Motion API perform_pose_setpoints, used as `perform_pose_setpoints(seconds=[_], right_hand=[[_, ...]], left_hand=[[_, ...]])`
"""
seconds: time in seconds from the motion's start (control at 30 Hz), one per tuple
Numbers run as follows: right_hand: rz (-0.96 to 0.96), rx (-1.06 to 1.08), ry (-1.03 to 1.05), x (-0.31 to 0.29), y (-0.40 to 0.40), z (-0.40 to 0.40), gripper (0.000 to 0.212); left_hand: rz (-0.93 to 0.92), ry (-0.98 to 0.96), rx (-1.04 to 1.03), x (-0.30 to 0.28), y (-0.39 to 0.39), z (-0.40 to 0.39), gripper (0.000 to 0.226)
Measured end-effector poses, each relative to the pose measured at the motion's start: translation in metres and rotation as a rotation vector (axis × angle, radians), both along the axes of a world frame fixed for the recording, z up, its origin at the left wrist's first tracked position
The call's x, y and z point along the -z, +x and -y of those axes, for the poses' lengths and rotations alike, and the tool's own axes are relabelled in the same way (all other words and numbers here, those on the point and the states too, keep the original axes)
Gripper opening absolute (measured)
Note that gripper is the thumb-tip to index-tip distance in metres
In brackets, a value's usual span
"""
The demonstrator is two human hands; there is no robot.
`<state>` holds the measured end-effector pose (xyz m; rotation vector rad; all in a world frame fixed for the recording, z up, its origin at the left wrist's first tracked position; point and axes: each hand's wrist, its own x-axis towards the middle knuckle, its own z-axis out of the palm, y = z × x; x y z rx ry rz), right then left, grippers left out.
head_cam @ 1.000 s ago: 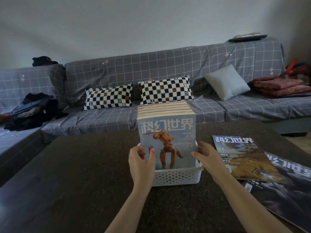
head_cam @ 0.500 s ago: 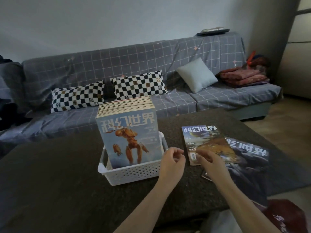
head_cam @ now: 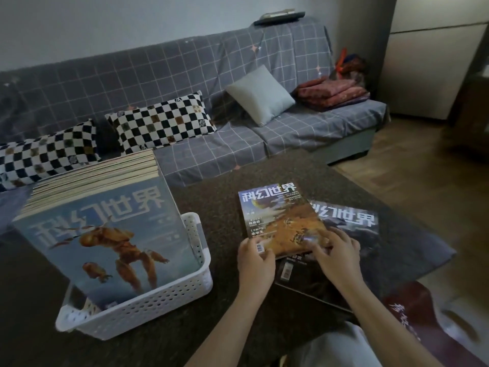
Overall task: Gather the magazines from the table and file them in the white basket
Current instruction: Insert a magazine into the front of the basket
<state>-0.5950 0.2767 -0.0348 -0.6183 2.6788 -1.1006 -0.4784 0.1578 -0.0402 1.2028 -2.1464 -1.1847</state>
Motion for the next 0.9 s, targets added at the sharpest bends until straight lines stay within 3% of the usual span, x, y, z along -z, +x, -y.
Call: perform_pose_setpoints(seconds=[0.1, 0.23, 0.33, 0.47, 0.57, 0.7, 0.9], right_hand=[[0.036, 0.001, 0.044, 0.004, -0.01, 0.007, 0.055], [-0.054, 0.006, 0.018, 0.001, -0.018, 0.009, 0.038], [-0.02, 0.044, 0.043, 0.003, -0.02, -0.001, 0.048], [0.063, 0.067, -0.016, 0.004, -0.014, -0.019, 0.059], [0.107, 0.052, -0.025, 0.0, -0.01, -0.03, 0.055], [0.307, -0.02, -0.137, -0.012, -0.001, -0.038, 0.04], [0.598, -0.063, -0.598, -0.039, 0.02, -0.042, 0.024]], left_hand=[[-0.072, 0.066, -0.079, 0.001, -0.007, 0.008, 0.048], [-0.126, 0.275, -0.212, -0.005, -0.018, 0.02, 0.057], [-0.115, 0.334, -0.13, -0.009, -0.02, 0.026, 0.033], [-0.19, 0.411, -0.065, -0.013, -0.011, 0.018, 0.027], [-0.258, 0.346, -0.012, -0.017, 0.002, 0.004, 0.02], [-0.328, 0.214, 0.07, -0.034, 0.026, -0.006, 0.017], [-0.408, 0.036, 0.136, -0.068, 0.07, -0.012, 0.015]])
